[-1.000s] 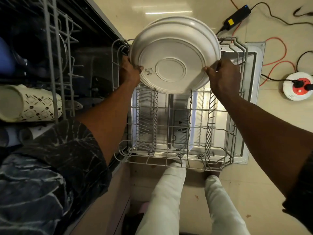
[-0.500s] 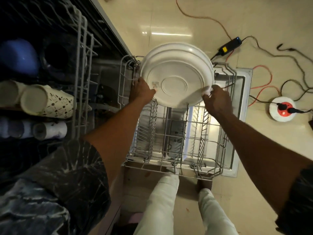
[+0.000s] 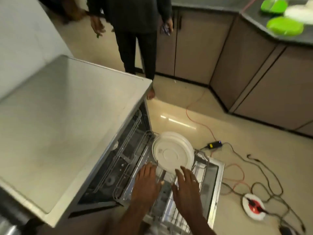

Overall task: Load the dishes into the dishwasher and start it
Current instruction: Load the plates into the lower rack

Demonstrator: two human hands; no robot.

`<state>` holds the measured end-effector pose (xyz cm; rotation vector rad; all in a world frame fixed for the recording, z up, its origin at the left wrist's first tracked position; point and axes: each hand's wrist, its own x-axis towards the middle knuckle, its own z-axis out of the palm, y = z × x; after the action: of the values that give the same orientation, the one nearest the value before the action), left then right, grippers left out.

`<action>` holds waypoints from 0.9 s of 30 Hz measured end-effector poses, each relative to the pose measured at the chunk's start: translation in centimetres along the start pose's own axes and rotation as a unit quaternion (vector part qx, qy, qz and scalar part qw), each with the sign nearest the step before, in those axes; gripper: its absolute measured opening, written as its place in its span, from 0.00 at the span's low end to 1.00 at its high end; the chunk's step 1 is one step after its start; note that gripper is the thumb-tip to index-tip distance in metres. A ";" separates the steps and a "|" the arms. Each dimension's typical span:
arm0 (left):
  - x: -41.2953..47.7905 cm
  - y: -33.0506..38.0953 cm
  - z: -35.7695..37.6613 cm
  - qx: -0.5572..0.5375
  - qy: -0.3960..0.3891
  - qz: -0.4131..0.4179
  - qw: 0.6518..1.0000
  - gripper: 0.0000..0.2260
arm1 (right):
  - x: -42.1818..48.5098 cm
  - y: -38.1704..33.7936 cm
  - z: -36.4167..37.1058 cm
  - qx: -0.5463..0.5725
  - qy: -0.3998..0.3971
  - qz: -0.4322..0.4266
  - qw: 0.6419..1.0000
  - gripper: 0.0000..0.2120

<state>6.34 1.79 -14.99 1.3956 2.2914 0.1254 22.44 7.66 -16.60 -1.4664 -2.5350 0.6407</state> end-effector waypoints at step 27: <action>-35.2 -13.1 -6.6 -0.081 0.265 -0.316 0.908 0.32 | -16.0 -26.5 -2.8 -0.042 -0.048 -0.321 0.945 0.23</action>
<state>6.37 -33.90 -1.47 0.5100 2.9718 0.5242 10.59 -16.61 -1.32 -0.5484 -2.8962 0.4988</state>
